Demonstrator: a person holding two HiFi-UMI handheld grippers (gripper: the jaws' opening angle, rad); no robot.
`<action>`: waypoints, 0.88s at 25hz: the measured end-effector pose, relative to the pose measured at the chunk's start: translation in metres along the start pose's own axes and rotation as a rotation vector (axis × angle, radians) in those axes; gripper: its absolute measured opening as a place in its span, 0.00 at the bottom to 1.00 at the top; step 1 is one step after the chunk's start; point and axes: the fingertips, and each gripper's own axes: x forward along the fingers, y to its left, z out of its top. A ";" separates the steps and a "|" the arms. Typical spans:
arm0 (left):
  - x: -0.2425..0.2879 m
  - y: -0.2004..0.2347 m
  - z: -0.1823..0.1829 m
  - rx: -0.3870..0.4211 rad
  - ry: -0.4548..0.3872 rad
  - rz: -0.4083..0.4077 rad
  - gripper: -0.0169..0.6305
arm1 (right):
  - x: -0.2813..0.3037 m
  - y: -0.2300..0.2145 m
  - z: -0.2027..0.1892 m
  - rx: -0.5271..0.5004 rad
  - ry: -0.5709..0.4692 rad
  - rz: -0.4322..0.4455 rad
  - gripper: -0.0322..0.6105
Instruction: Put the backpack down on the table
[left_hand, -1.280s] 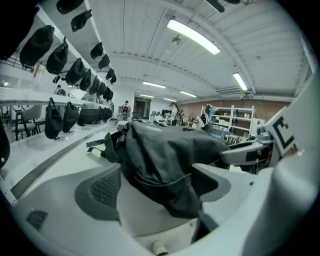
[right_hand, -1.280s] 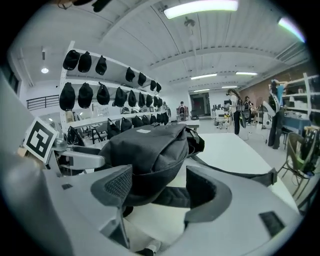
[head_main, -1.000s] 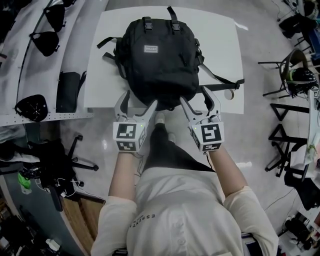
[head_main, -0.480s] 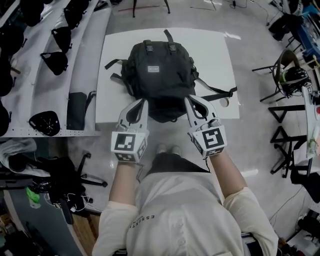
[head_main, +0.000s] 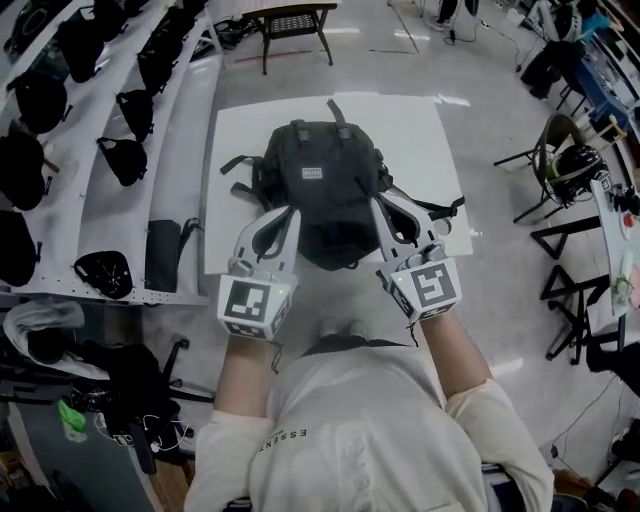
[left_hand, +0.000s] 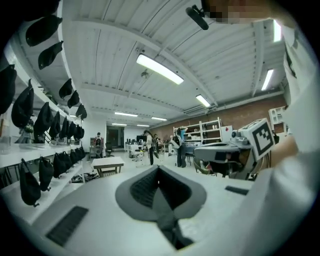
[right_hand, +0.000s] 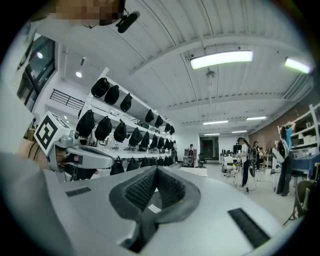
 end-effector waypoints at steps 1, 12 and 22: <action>-0.001 0.002 0.005 0.009 -0.010 0.002 0.03 | 0.001 -0.001 0.006 -0.003 -0.017 -0.001 0.07; -0.004 0.015 0.037 0.066 -0.075 -0.004 0.03 | 0.003 -0.007 0.033 -0.023 -0.078 0.021 0.07; 0.009 0.014 0.040 0.080 -0.074 -0.006 0.03 | 0.011 -0.021 0.028 0.012 -0.069 0.033 0.07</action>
